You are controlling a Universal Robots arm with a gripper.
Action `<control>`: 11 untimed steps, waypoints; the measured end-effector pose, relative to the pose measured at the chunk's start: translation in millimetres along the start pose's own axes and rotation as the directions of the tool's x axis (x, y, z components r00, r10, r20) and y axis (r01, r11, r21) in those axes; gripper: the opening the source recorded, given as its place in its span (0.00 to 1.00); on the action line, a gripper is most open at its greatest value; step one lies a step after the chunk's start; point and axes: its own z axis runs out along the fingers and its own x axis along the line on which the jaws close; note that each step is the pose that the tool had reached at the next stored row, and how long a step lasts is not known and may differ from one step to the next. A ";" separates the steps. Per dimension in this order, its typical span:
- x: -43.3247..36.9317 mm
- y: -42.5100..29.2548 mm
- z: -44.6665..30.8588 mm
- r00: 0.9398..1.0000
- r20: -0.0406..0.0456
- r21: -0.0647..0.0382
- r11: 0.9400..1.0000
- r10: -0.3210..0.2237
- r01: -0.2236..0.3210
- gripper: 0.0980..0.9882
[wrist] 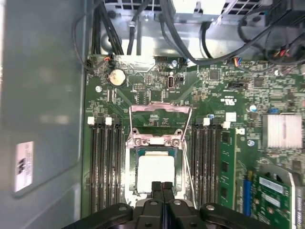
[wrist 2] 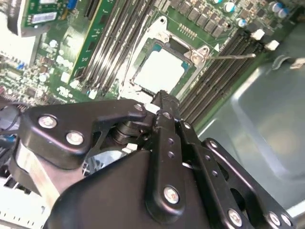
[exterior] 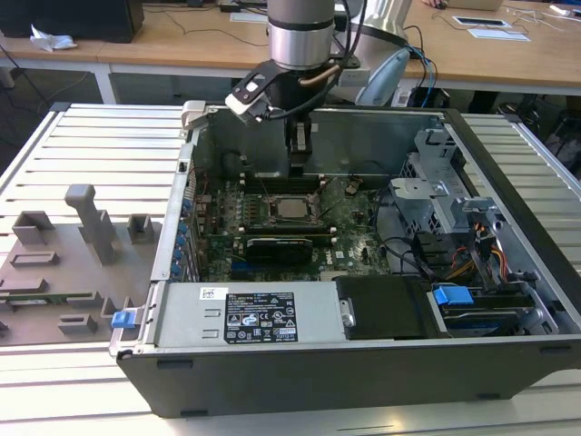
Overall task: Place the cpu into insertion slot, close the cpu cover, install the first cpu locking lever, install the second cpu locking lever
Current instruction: 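Place the cpu into insertion slot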
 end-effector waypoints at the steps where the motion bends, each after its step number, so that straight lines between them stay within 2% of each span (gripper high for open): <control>1: -0.1 0.3 -5.2 1.000 0.000 0.000 1.000 0.000 0.000 0.01; 2: -0.4 0.7 -12.6 1.000 0.000 0.000 1.000 0.000 0.000 0.01; 3: -0.4 0.8 -14.3 1.000 0.000 0.000 1.000 0.000 0.000 0.01; 11: -0.4 0.8 -14.5 1.000 0.000 0.000 1.000 0.000 0.000 0.01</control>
